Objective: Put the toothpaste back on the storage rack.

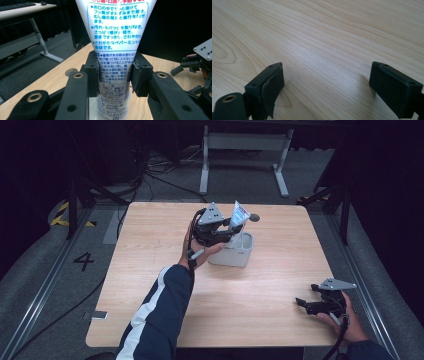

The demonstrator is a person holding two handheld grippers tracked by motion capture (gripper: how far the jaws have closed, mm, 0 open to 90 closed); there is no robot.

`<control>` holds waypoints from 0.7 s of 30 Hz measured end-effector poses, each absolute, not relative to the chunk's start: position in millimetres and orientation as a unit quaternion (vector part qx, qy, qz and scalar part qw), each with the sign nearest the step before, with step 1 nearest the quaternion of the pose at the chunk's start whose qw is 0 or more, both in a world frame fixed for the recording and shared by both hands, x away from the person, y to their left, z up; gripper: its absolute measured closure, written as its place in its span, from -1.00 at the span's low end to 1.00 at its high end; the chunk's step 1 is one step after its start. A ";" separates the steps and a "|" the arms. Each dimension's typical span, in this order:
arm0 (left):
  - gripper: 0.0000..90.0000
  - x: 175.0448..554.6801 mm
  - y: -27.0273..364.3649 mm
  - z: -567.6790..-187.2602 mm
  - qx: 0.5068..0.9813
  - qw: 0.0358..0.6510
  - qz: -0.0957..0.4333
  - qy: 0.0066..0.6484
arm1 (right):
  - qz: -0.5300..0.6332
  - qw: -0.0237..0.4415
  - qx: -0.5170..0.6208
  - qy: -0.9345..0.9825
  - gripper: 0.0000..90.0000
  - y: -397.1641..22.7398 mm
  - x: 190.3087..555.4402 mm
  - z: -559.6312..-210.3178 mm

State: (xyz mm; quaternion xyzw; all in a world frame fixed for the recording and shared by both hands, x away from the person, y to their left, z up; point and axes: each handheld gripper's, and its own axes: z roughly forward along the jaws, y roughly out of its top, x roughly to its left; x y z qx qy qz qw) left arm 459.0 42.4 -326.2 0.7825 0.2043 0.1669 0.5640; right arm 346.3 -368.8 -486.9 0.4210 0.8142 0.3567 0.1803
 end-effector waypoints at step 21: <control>0.43 476.0 34.8 -334.0 0.779 0.565 0.164 0.218 | 0.357 0.181 0.421 0.814 -0.72 -368.7 346.2 -486.9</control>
